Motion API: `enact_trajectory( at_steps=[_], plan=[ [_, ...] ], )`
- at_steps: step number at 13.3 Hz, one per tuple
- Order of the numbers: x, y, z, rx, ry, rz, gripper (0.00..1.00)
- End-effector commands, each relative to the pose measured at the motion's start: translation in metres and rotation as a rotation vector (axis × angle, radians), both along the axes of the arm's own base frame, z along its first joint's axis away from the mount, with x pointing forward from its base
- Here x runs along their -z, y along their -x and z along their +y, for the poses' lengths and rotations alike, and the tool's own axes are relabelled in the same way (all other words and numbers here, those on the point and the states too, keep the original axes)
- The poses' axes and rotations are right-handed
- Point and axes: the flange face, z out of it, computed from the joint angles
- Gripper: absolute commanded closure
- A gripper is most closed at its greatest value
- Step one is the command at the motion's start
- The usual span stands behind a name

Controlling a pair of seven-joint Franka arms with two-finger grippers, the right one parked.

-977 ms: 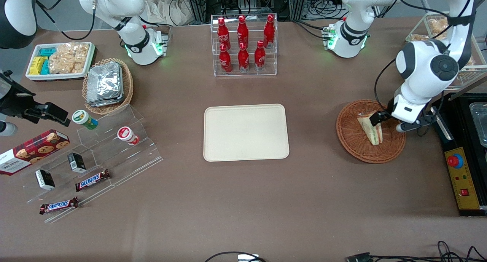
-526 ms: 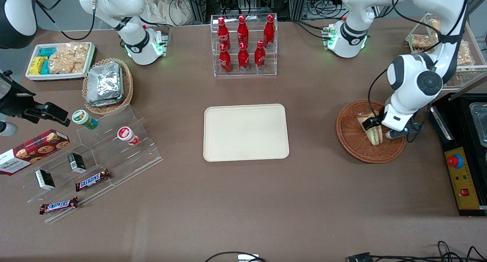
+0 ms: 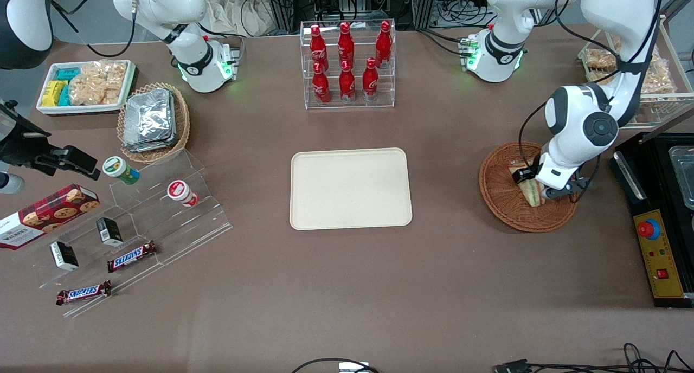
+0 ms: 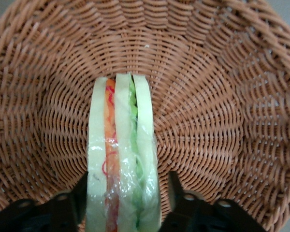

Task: Place sandwich from basket to tray
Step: 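Lower the open left gripper around the sandwich and close it, then lift the gripped sandwich up out of the wicker basket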

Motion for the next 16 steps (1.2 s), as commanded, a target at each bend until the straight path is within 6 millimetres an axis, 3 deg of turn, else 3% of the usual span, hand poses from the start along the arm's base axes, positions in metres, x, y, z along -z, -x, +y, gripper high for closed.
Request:
enact_trajectory(
  at_steps=[1, 5, 7, 10, 13, 16],
  plan=[
    [0.002, 0.004, -0.004, -0.001, -0.002, -0.007, 1.0],
    [-0.006, 0.003, -0.003, 0.012, -0.002, 0.004, 1.0],
    [-0.037, -0.001, -0.003, 0.012, -0.004, 0.027, 1.0],
    [-0.108, -0.014, -0.001, 0.038, -0.029, 0.035, 1.0],
    [-0.206, -0.052, 0.002, 0.049, -0.042, 0.078, 1.0],
    [-0.283, -0.062, -0.017, 0.098, -0.044, 0.106, 1.0]
  ],
)
